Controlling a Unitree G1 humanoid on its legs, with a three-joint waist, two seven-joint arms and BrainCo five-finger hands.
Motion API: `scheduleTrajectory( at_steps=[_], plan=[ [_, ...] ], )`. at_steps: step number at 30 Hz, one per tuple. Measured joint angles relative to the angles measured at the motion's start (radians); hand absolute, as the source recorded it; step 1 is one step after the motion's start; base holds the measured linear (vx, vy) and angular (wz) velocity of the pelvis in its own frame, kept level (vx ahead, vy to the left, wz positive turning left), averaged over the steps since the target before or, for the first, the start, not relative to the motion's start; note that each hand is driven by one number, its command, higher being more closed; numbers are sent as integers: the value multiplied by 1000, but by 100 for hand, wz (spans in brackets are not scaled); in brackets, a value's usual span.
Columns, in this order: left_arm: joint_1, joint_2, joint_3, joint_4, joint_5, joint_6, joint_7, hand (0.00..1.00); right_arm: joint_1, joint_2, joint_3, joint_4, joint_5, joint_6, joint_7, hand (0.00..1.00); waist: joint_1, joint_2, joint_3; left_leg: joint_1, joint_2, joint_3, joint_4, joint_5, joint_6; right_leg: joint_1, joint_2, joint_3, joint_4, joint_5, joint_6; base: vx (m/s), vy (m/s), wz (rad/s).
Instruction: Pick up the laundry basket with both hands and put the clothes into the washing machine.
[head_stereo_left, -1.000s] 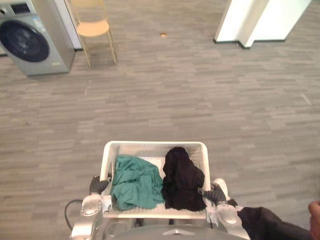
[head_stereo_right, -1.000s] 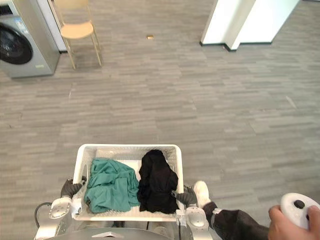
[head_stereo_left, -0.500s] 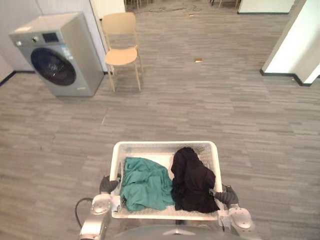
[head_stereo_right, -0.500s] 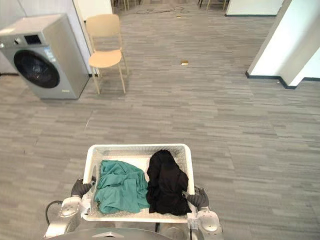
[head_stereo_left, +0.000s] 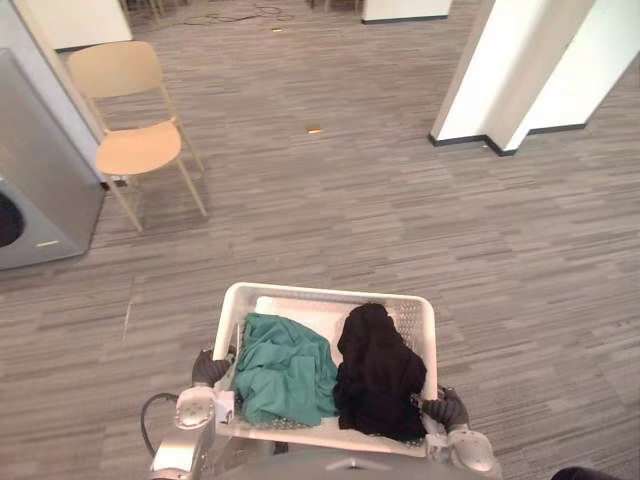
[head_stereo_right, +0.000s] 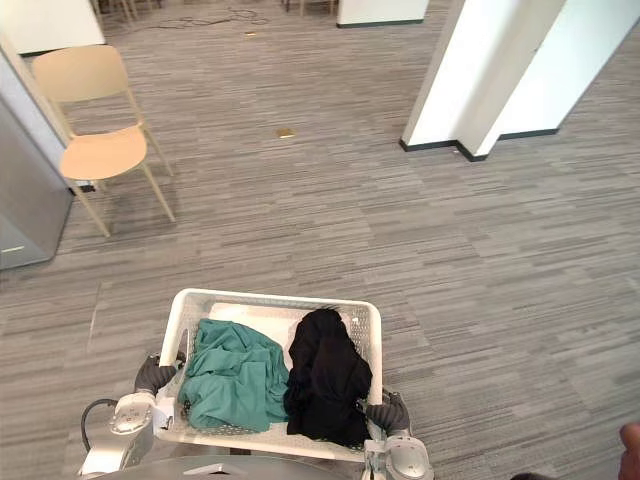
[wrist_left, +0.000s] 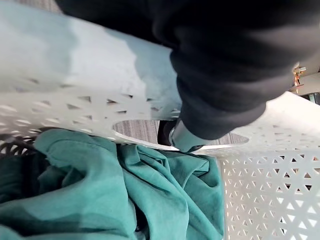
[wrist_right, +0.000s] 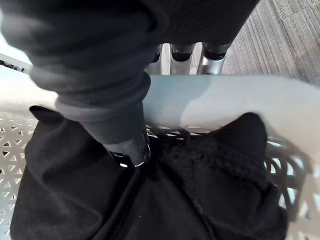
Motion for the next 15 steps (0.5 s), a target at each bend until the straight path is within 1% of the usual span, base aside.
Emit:
scheduleTrajectory(
  at_steps=[1,2,3,4,5,6,7,8,9,10,11,12,13,15],
  plan=[
    [4,7,-4,-4,0,1,0,100,2,10,-4,-2,0,-8,0,100,0,0,4,51,-5,0,-25,-1,2,-34,-14,-32,103,1,-2,265,46,3],
    [9,12,-3,-5,0,2,3,100,0,12,-5,1,-1,-12,0,100,-7,12,10,104,-7,-1,-58,-3,4,-71,-42,-85,166,-5,-12,247,19,11],
    [7,16,-2,-13,0,1,5,100,-2,12,-2,2,-1,-12,1,100,-11,10,3,129,-8,-7,-97,-5,0,-102,-90,-159,145,-29,-64,151,-9,16],
    [2,20,-2,-18,-1,1,5,100,-5,13,-2,3,-1,-12,1,100,-8,9,1,139,-8,-9,-115,-10,-9,-120,-117,-193,108,-41,-99,127,-28,15],
    [-7,25,-2,-23,-4,-1,5,100,-11,18,-1,12,0,-12,1,100,3,-1,0,153,-7,-12,-126,-16,-19,-146,-162,-239,-6,-56,-147,178,-81,7],
    [-9,26,-2,-22,-4,1,7,100,-13,24,-4,18,0,-11,1,100,6,-2,1,152,1,-23,-120,-23,-31,-153,-180,-247,-145,-59,-166,181,-115,11],
    [-8,27,-2,-19,-4,2,7,100,-15,25,-5,18,0,-11,1,100,2,1,0,148,7,-32,-115,-27,-39,-149,-181,-240,-220,-55,-170,176,-188,23],
    [-8,32,-1,-9,-4,3,7,100,-25,26,-4,24,2,-13,1,100,-1,-1,-1,146,19,-43,-105,-34,-58,-122,-175,-224,-390,-10,-168,143,-223,35],
    [-9,44,-3,6,-5,3,6,100,-24,36,-2,37,2,-12,2,100,-1,-27,-6,148,12,-61,-105,-46,-80,-90,-181,-209,-526,121,-158,177,-318,34],
    [-11,51,-3,13,-5,3,6,100,-20,49,1,44,1,-11,2,100,-1,-51,-10,156,2,-65,-104,-54,-94,-79,-190,-208,-553,195,-156,189,-384,19],
    [-12,34,1,43,-3,4,7,100,-21,52,-4,68,0,-6,0,100,9,-52,-15,167,25,-74,-86,-78,-123,-44,-179,-231,-576,134,-138,193,-389,9],
    [-8,17,-7,65,-4,8,7,100,-37,22,-9,75,0,2,1,100,7,-21,-29,157,67,-91,-78,-87,-138,-22,-138,-261,-620,145,-153,159,-299,9],
    [-8,7,-13,74,-4,9,7,100,-37,2,-11,77,2,2,3,100,3,7,-45,144,88,-96,-86,-83,-147,-17,-116,-279,-650,153,-165,119,-182,15],
    [-16,-20,-13,80,-5,9,7,100,-39,-10,-29,79,9,2,3,100,-5,38,-58,126,116,-119,-114,-65,-164,-10,-85,-306,-699,169,-182,120,-168,22]
  ],
)
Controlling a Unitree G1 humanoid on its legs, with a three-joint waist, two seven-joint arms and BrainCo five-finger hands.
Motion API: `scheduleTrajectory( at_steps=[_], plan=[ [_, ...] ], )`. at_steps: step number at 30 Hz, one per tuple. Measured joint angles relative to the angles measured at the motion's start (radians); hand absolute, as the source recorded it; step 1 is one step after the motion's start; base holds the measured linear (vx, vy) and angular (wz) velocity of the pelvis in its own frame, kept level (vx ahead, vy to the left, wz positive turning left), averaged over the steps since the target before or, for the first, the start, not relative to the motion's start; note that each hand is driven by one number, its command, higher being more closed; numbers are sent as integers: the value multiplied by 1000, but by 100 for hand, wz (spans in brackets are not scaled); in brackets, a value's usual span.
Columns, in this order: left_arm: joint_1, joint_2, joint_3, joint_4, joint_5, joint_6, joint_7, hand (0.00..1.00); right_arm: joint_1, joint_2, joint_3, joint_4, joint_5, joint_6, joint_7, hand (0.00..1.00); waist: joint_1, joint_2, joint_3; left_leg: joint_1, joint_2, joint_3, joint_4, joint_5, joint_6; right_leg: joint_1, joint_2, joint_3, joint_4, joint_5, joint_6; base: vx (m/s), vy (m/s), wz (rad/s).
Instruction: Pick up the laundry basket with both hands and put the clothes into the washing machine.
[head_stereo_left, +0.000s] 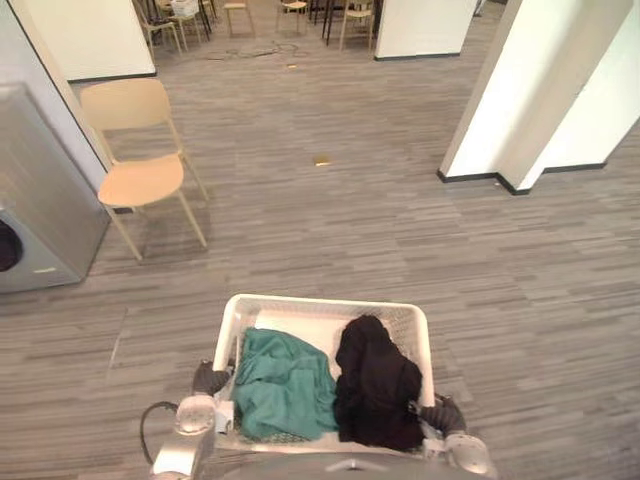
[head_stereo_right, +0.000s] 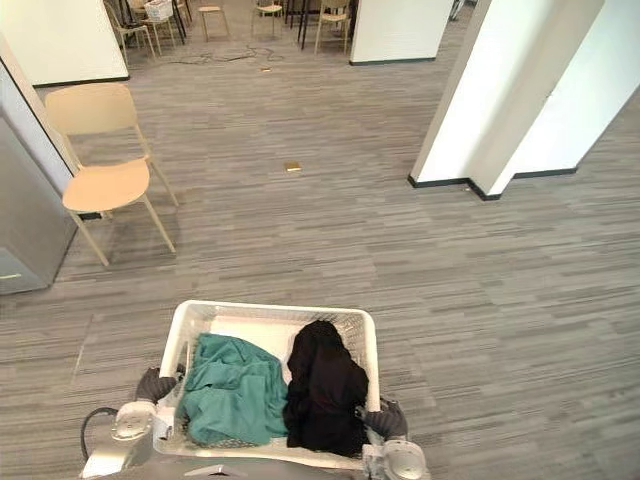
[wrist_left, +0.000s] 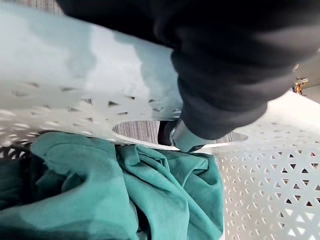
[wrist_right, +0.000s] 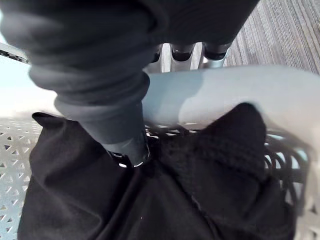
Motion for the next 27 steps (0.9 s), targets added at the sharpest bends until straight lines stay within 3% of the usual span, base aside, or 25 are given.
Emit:
scheduleTrajectory(
  at_steps=[1,2,14,16,17,18,19,20,21,22,24,27],
  plan=[
    [-7,-2,-1,5,0,0,0,100,-4,0,-8,11,18,0,1,100,-1,4,-2,2,9,-4,-25,18,-5,2,12,-12,-17,7,-9,104,-147,17],
    [-30,45,-4,52,-9,-1,-3,100,-37,43,-12,82,53,-1,4,100,-33,-39,-10,-15,-34,0,-48,47,8,90,4,2,-293,196,-4,55,-82,4],
    [-54,43,31,135,-50,-8,-2,100,-77,48,-31,161,114,-17,2,100,-41,-39,-13,-66,-26,10,-64,47,4,32,7,8,-292,187,-7,0,-8,-1],
    [-56,31,52,141,-64,-9,0,100,-94,48,-35,182,138,-21,0,100,-39,-25,-1,-102,-3,16,-10,13,3,6,21,10,-261,166,-11,8,-37,-9],
    [-55,17,66,145,-74,-13,2,100,-125,42,-35,190,144,-28,-1,100,-31,6,23,-131,37,16,61,-31,0,-26,52,12,-177,119,-25,48,-70,1],
    [-48,18,82,146,-100,-17,7,100,-138,42,-32,186,150,-43,0,100,-28,15,53,-157,77,11,180,-75,11,-55,69,13,-56,16,-35,61,-50,13],
    [-49,13,87,148,-111,-18,12,100,-143,40,-34,188,151,-48,0,100,-27,16,64,-189,82,4,255,-76,22,-53,70,5,-37,-7,-36,76,-27,39],
    [-55,6,88,148,-119,-20,18,100,-155,39,-39,190,151,-49,-2,100,-28,9,73,-245,81,0,345,-51,48,-50,61,-2,-28,-20,-36,69,-9,60],
    [-62,-4,88,138,-128,-31,21,100,-167,29,-49,189,151,-46,-2,100,-27,-14,85,-328,63,-16,461,14,71,-47,21,-19,-27,-31,-33,97,-35,83],
    [-79,-11,72,104,-130,-43,21,100,-178,15,-59,185,151,-49,4,100,-27,-31,101,-406,61,-16,525,-3,59,-45,-15,-45,-29,-38,-21,132,-18,91],
    [-94,-28,67,101,-137,-46,22,100,-200,1,-84,186,151,-51,3,100,-29,-21,108,-453,99,2,464,-18,51,-20,-47,-77,-38,-52,0,193,80,61],
    [-92,-45,67,101,-146,-46,32,100,-210,3,-93,186,151,-58,-2,100,-29,-15,109,-470,150,-4,161,52,-17,28,-99,-115,-37,-94,65,293,204,43]
  ],
)
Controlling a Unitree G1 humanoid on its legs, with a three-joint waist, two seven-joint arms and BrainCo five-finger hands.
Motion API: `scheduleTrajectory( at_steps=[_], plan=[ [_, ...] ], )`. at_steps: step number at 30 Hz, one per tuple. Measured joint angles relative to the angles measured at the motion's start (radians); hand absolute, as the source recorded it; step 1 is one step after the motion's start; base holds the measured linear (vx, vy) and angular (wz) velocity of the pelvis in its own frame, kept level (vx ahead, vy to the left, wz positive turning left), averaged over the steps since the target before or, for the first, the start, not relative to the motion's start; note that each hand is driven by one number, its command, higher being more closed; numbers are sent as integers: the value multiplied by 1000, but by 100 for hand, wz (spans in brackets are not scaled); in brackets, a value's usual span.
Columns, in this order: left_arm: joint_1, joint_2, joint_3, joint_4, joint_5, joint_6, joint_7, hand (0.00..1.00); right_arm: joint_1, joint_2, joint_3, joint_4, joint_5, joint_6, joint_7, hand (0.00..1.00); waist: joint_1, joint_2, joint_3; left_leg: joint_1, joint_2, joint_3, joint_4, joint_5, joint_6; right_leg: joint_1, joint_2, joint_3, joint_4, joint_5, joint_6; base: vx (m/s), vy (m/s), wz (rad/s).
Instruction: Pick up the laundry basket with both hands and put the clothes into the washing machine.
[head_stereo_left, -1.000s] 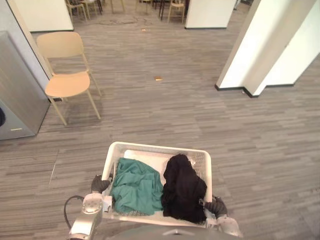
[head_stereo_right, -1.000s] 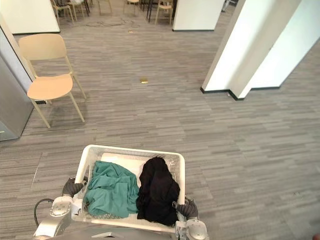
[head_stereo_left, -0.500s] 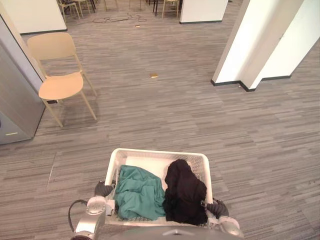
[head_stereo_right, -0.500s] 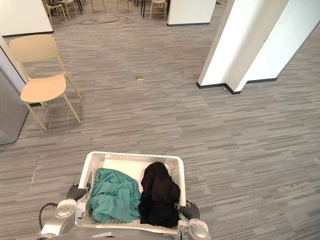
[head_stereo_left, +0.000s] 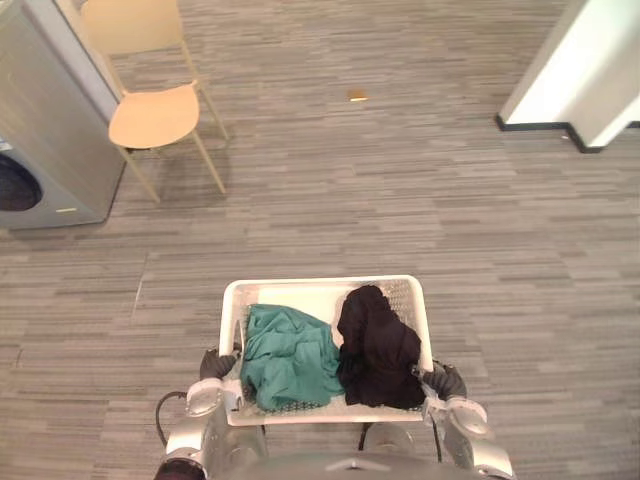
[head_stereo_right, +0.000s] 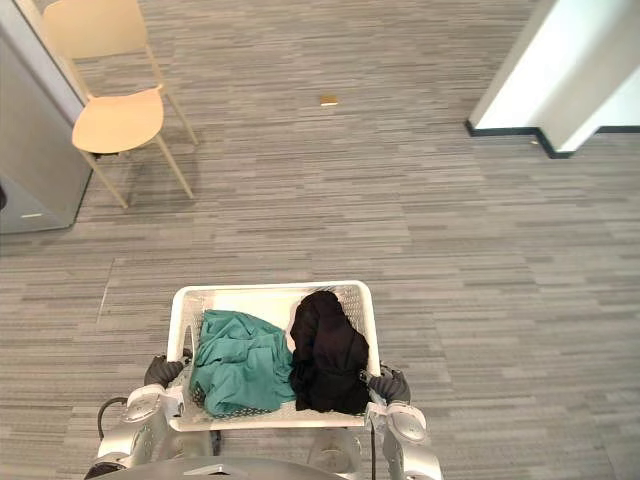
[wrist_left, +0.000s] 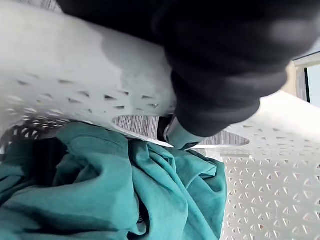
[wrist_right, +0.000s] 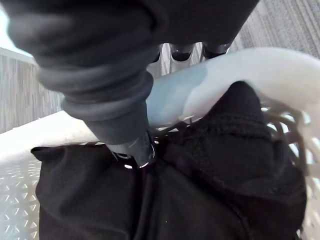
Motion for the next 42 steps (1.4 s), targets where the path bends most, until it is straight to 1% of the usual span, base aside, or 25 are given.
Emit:
scheduleTrajectory(
  at_steps=[3,4,5,6,7,8,9,11,12,14,17,19,21,22,23,24,25,27,31,34,36,39,40,41,42],
  plan=[
    [-5,2,-10,-7,0,-5,8,100,2,3,-4,6,2,-3,-4,100,11,30,-3,-54,28,7,-43,154,-51,62,-45,-23,19,-48,89,490,480,18],
    [-18,21,-11,-11,0,-5,8,100,0,26,-7,7,20,-2,-8,100,15,-9,-7,-92,-30,16,103,132,-28,91,-114,-19,17,-40,104,545,524,24],
    [-32,25,-11,-11,0,-6,8,100,1,28,-8,-1,21,-5,-11,100,0,-23,-8,-133,-81,26,235,27,13,84,-172,-3,73,-1,97,551,530,33],
    [-34,29,-11,-11,0,-6,8,100,-6,27,-8,-2,22,-5,-13,100,-2,-23,-8,-138,-100,31,280,-13,32,63,-199,15,133,22,65,547,565,35],
    [-34,28,-11,-10,0,-4,8,100,-15,27,-9,4,22,2,-22,100,4,-19,-6,-116,-137,48,321,-73,73,10,-245,52,272,113,-69,432,484,24],
    [-32,27,-11,-10,0,-2,8,100,-14,28,-6,4,22,5,-23,100,8,-17,-4,-85,-153,62,310,-95,94,-20,-265,67,337,187,-161,569,550,27],
    [-25,33,-9,-11,1,0,8,100,-12,36,8,6,21,10,-20,100,10,-6,12,1,-185,68,268,-118,127,-69,-280,119,487,270,-210,705,573,41],
    [-8,63,-2,-12,4,0,8,100,6,55,35,8,19,14,-15,100,6,3,32,157,-245,43,149,-120,155,-129,-185,191,748,104,-176,631,464,58],
    [-4,93,0,-14,12,0,7,100,18,81,43,-2,21,6,-2,100,-8,6,35,264,-280,18,43,-108,176,-194,-14,256,851,-21,-148,432,243,62],
    [-13,105,12,-19,13,1,5,100,19,90,53,-41,23,-9,2,100,-25,3,53,375,-324,-4,-43,-110,197,-279,122,221,847,-126,-152,519,225,60],
    [-17,88,20,-86,13,1,5,100,31,90,46,-142,33,-13,3,100,-26,23,81,544,-351,-43,-155,-137,212,-381,191,20,597,-151,-178,658,183,45],
    [-18,88,14,-129,25,0,0,100,61,94,43,-201,34,-5,4,100,-30,26,72,611,-346,-57,-204,-162,187,-394,234,19,299,-35,-155,638,99,77],
    [0,85,3,-140,42,-2,-10,100,110,97,44,-235,36,-9,5,100,-55,15,58,681,-338,-81,-186,-214,126,-390,242,45,242,47,-221,571,21,98],
    [13,70,12,-140,43,1,-11,100,118,98,41,-236,37,-5,3,100,-73,0,47,658,-331,-72,-19,-242,99,-366,235,52,301,108,-301,784,-56,78],
    [14,37,16,-140,53,10,-12,100,117,74,38,-243,37,-3,1,100,-76,41,54,545,-274,-34,302,-209,61,-316,247,28,334,37,-289,929,-71,65],
    [19,21,18,-141,59,10,-14,100,124,54,41,-255,38,-1,1,100,-74,63,62,467,-233,-16,495,-121,26,-279,264,22,332,11,-292,916,-86,13],
    [46,-2,23,-150,58,10,-15,100,140,22,52,-280,40,7,3,100,-45,101,63,334,-155,-5,793,60,-33,-215,301,23,333,-33,-306,600,-59,-31],
    [83,-14,21,-159,58,15,-15,100,159,17,52,-283,41,18,1,100,-9,114,69,196,-88,-1,1050,75,-16,-94,328,38,320,-94,-313,728,-58,-46],
    [92,-7,16,-206,59,15,-19,100,189,17,61,-316,62,17,-1,100,32,85,64,2,18,77,881,6,53,119,301,119,199,-139,-262,705,1,-39],
    [96,-14,24,-206,58,15,-20,100,171,11,61,-318,63,16,-3,100,35,85,32,63,63,112,247,24,48,203,265,200,158,-181,-188,549,173,-72],
    [107,-31,24,-198,58,15,-19,100,167,-10,59,-300,63,11,-3,100,34,92,-9,99,58,7,-83,100,8,216,249,270,171,-231,-115,520,303,-82],
    [136,-42,16,-132,57,15,-18,100,170,-18,53,-237,58,8,-4,100,38,69,-88,102,10,-28,-103,254,-24,231,175,379,189,-303,-58,611,486,-102],
    [132,-23,15,-93,60,20,-15,100,155,27,39,-169,58,20,-11,100,12,-3,-107,104,-51,6,-8,208,-44,217,102,399,257,-302,-33,589,533,-26],
    [115,12,0,-88,61,30,-15,100,166,62,32,-147,58,23,-19,100,-1,-32,-115,99,-77,16,32,168,-13,167,82,396,357,-234,-43,555,507,-8],
    [115,28,-9,-89,61,30,-15,100,174,72,32,-147,58,24,-20,100,-2,-32,-115,103,-76,18,37,152,-4,137,88,396,408,-178,-56,484,433,-1]
  ],
)
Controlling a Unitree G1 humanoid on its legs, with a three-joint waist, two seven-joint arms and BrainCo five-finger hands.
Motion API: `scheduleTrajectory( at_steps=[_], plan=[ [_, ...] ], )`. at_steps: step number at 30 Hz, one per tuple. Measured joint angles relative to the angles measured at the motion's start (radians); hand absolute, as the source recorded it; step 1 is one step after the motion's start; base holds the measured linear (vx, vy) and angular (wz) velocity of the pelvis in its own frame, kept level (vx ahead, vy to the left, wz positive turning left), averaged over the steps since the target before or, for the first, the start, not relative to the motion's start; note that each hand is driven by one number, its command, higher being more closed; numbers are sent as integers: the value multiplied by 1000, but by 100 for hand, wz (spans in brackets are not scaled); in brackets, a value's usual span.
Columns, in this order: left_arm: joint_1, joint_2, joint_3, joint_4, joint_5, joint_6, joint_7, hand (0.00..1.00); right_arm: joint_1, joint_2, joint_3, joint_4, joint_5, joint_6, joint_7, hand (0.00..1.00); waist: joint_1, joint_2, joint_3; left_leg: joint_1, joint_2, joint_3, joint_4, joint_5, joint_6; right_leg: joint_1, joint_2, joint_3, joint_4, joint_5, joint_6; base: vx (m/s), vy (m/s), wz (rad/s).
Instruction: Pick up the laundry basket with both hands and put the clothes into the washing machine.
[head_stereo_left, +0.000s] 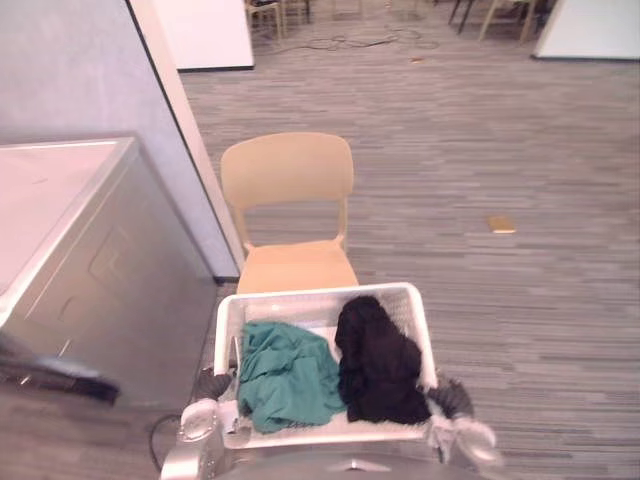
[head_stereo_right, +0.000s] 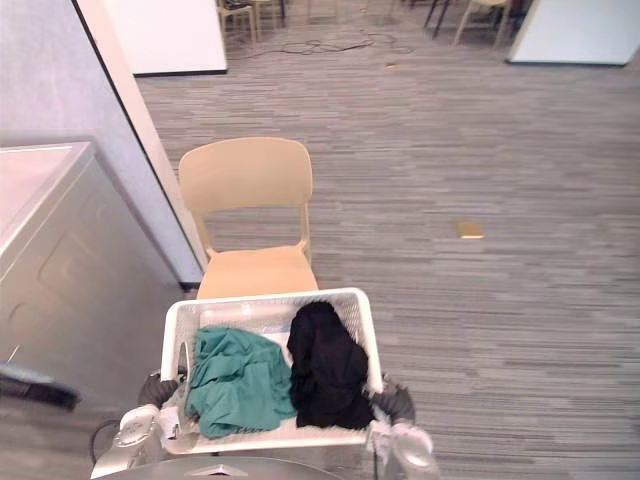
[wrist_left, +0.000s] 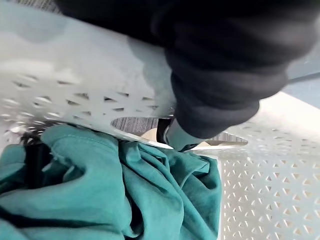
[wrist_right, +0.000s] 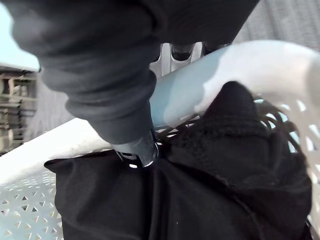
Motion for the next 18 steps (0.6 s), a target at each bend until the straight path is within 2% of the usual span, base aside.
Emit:
scheduleTrajectory(
  at_steps=[1,2,3,4,5,7,8,9,10,11,13,15,18],
  plan=[
    [-1,21,-3,0,-1,0,0,100,5,11,4,0,0,0,-1,100,0,0,0,19,1,12,-9,-10,14,-50,9,-3,87,103,-44,470,426,-15],
    [3,38,-2,-1,-1,-1,0,100,7,20,13,2,0,1,0,100,2,19,13,99,1,38,-74,-21,31,-108,5,-6,206,235,-72,375,341,-21],
    [3,42,0,-2,-1,-1,0,100,5,21,18,2,0,1,1,100,4,18,14,130,-1,53,-95,-25,38,-126,2,-13,247,226,-71,298,264,-26],
    [2,46,9,-5,-1,-2,2,100,-3,24,27,3,0,0,1,100,3,18,15,175,-5,72,-126,-27,41,-160,-6,-40,299,191,-67,181,156,-37],
    [1,52,21,-10,-2,-4,2,100,-10,27,36,2,0,0,1,100,4,22,17,240,-4,102,-176,-27,41,-217,-19,-113,326,135,-65,207,169,-48],
    [3,56,30,-39,-2,-5,3,100,-25,29,42,-15,0,0,1,100,3,24,19,283,-1,130,-218,-34,39,-270,-33,-201,291,90,-66,102,46,-37],
    [-1,58,31,-54,-3,-10,3,100,-28,30,43,-29,1,-1,1,100,1,23,20,288,3,140,-228,-44,31,-299,-31,-243,227,68,-55,50,-108,-32],
    [-2,58,31,-71,-5,-14,3,100,-22,29,43,-63,1,-1,1,100,4,20,24,284,12,161,-222,-64,20,-302,-14,-287,22,74,-38,36,-158,-32],
    [-1,59,32,-78,-7,-15,3,100,-21,30,44,-78,1,-1,0,100,3,10,29,286,8,166,-217,-72,10,-288,-14,-296,-87,96,-37,52,-243,-14],
    [-13,53,31,-63,-16,-16,3,100,-23,23,44,-90,1,-2,-1,100,-13,-3,36,287,-1,152,-211,-86,-13,-267,-8,-300,-165,155,-44,72,-171,10],
    [-13,-20,22,-62,-17,-16,3,100,-23,-34,26,-126,1,-3,-8,100,-7,51,56,296,32,141,-248,-74,-24,-251,38,-323,-221,159,-60,116,-119,-3],
    [-21,-57,23,-47,-17,-16,3,100,-24,-74,23,-161,1,-6,-9,100,-10,81,67,299,38,124,-274,-38,-22,-253,46,-349,-218,158,-70,134,-111,10],
    [-38,-63,22,-38,-15,-17,4,100,-46,-97,25,-167,1,-7,-7,100,-13,90,61,299,36,115,-317,8,-34,-252,37,-390,-191,134,-86,130,-90,44]
  ],
)
